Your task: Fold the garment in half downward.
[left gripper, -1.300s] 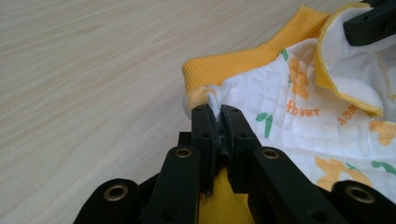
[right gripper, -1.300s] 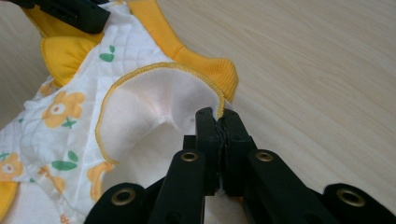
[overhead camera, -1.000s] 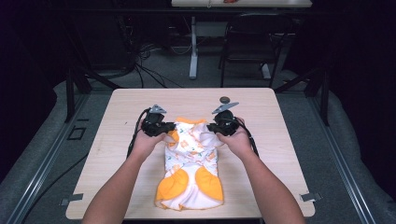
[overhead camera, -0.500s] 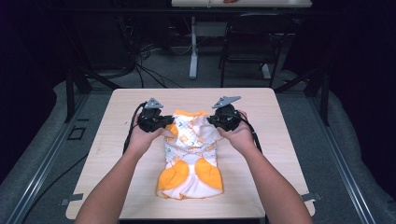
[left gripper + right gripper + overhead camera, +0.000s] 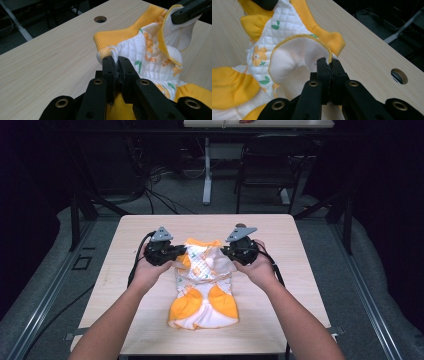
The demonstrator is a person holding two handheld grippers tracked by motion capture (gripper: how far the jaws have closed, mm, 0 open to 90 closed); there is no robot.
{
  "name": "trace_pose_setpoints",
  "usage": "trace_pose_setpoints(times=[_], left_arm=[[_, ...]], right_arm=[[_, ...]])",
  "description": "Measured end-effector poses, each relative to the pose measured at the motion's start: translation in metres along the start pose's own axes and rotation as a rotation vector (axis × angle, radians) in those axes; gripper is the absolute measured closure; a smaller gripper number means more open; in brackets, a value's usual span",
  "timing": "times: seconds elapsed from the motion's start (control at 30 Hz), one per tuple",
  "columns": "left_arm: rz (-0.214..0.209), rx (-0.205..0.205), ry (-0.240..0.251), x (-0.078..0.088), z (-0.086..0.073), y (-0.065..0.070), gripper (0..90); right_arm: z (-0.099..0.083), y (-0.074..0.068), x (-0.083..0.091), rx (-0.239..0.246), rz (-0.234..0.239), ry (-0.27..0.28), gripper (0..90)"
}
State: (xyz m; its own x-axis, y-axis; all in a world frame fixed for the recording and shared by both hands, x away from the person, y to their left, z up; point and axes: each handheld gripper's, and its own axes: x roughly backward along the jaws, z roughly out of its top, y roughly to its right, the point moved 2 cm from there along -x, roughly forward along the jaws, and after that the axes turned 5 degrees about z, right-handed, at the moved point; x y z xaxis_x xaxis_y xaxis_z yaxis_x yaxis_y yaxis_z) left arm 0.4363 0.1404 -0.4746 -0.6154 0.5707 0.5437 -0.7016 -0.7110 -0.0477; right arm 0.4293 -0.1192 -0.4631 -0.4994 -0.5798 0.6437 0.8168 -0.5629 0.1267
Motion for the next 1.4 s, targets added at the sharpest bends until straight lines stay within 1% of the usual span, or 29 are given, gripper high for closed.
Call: trace_pose_setpoints(times=[0.13,0.27,0.37,0.4,0.43,0.53,0.57,0.6,0.7,0.8,0.83,0.87,0.93,1.0,1.03,1.1,1.13,1.2,1.27,1.37,1.4], left_arm=[[-0.011,-0.009,-0.014,0.001,-0.007,0.003,84.5],[-0.018,-0.022,-0.023,0.001,-0.012,0.006,84.5],[-0.030,-0.028,-0.030,0.001,-0.017,0.009,84.5],[-0.032,-0.031,-0.034,0.001,-0.019,0.010,84.5],[-0.029,-0.039,-0.040,0.001,-0.020,0.010,84.5],[-0.027,-0.028,-0.041,0.002,-0.026,0.010,84.5],[-0.028,-0.029,-0.049,0.002,-0.029,0.010,84.5],[-0.032,-0.026,-0.050,0.002,-0.031,0.011,84.5],[-0.035,-0.030,-0.049,0.003,-0.036,0.015,84.5],[-0.036,-0.045,-0.063,0.004,-0.042,0.020,84.4],[-0.043,-0.051,-0.068,0.003,-0.045,0.022,84.3],[-0.046,-0.052,-0.072,0.004,-0.047,0.023,84.3],[-0.050,-0.050,-0.073,0.003,-0.052,0.025,84.2],[-0.058,-0.053,-0.079,0.004,-0.056,0.028,84.1],[-0.060,-0.057,-0.084,0.004,-0.059,0.029,84.1],[-0.065,-0.055,-0.091,0.004,-0.064,0.032,84.0],[-0.069,-0.054,-0.090,0.004,-0.066,0.032,83.9],[-0.074,-0.058,-0.092,0.005,-0.068,0.034,83.7],[-0.091,-0.046,-0.083,0.006,-0.072,0.036,83.5],[-0.109,-0.048,-0.088,0.006,-0.078,0.042,83.4],[-0.114,-0.044,-0.090,0.006,-0.080,0.043,83.4]], right_arm=[[-0.003,-0.004,0.000,0.014,0.003,-0.002,87.7],[-0.009,-0.008,0.001,0.009,0.009,-0.004,87.7],[-0.013,-0.011,0.001,0.028,0.011,-0.020,87.7],[-0.014,-0.013,0.000,0.029,0.013,-0.028,87.7],[-0.016,-0.014,0.000,0.023,0.019,-0.021,87.7],[-0.020,-0.017,-0.001,0.024,0.028,-0.022,87.7],[-0.022,-0.019,-0.001,0.018,0.031,-0.023,87.7],[-0.023,-0.021,-0.001,0.025,0.033,-0.031,87.7],[-0.024,-0.027,-0.001,0.036,0.038,-0.030,87.7],[-0.029,-0.032,-0.001,0.030,0.055,-0.043,87.6],[-0.031,-0.034,-0.003,0.027,0.056,-0.042,87.5],[-0.034,-0.035,-0.003,0.039,0.056,-0.063,87.5],[-0.036,-0.038,-0.004,0.038,0.058,-0.057,87.5],[-0.040,-0.041,-0.005,0.020,0.066,-0.054,87.4],[-0.042,-0.042,-0.005,0.034,0.067,-0.068,87.4],[-0.046,-0.044,-0.006,0.037,0.071,-0.072,87.4],[-0.048,-0.045,-0.006,0.027,0.078,-0.057,87.4],[-0.051,-0.047,-0.006,0.026,0.084,-0.063,87.3],[-0.055,-0.049,-0.006,0.028,0.089,-0.058,87.2],[-0.061,-0.052,-0.006,0.024,0.102,-0.065,87.1],[-0.064,-0.054,-0.006,0.015,0.111,-0.067,87.0]])
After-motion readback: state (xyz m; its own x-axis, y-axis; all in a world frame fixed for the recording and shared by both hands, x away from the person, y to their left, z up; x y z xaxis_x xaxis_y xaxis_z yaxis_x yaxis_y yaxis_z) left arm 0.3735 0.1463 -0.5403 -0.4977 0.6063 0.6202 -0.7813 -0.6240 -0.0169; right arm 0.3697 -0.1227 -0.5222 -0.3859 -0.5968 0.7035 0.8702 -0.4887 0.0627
